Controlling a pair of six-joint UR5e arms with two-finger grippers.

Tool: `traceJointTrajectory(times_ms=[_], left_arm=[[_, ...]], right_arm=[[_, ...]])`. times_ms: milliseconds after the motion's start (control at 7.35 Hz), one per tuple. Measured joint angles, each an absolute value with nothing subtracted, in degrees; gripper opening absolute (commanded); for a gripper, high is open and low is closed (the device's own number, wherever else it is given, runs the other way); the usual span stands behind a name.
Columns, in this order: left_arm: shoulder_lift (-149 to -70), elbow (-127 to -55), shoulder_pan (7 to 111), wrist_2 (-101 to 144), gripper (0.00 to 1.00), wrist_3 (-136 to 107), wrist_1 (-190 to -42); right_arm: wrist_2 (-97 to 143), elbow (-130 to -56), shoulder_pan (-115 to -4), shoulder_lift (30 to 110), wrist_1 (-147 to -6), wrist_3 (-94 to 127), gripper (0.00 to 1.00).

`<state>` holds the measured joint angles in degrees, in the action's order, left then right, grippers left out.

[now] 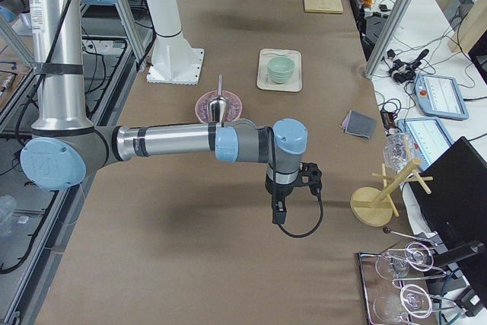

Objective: Stack green bowls together

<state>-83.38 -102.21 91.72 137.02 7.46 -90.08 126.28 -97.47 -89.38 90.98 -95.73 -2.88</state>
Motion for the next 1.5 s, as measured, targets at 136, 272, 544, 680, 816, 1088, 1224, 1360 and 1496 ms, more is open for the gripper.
traceJointTrajectory(times_ms=[136,272,544,680,816,1088,1224,1360,1496], left_arm=[[-83.15,-103.23,91.72,136.98,0.98,7.67,-90.84],[-83.01,-103.65,91.7,136.87,0.98,7.76,-91.81],[-82.61,-103.68,91.78,136.87,0.98,7.7,-92.81],[-82.26,-103.89,91.82,136.91,0.98,7.67,-92.95],[-82.05,-104.04,91.83,136.92,0.98,7.65,-93.03],[-81.88,-104.23,91.85,136.93,0.98,7.65,-93.02],[-81.85,-104.28,91.87,136.93,0.98,7.63,-93.0],[-81.83,-104.29,91.89,136.93,0.98,7.61,-92.99],[-81.83,-104.27,91.88,136.93,0.98,7.61,-92.99]], right_arm=[[126.83,-97.89,-89.72,91.46,-94.94,-2.66,1.0],[127.99,-98.33,-89.85,91.58,-94.61,-2.42,1.0],[130.25,-98.79,-89.9,91.59,-94.41,-2.27,1.0],[130.6,-98.87,-89.91,91.64,-94.35,-2.34,1.0],[130.72,-98.84,-89.91,91.7,-94.34,-2.39,1.0],[130.8,-98.79,-89.91,91.77,-94.33,-2.4,1.0],[130.86,-98.76,-89.91,91.81,-94.32,-2.41,1.0],[130.91,-98.75,-89.91,91.83,-94.31,-2.4,1.0],[130.94,-98.76,-89.91,91.84,-94.31,-2.38,1.0]])
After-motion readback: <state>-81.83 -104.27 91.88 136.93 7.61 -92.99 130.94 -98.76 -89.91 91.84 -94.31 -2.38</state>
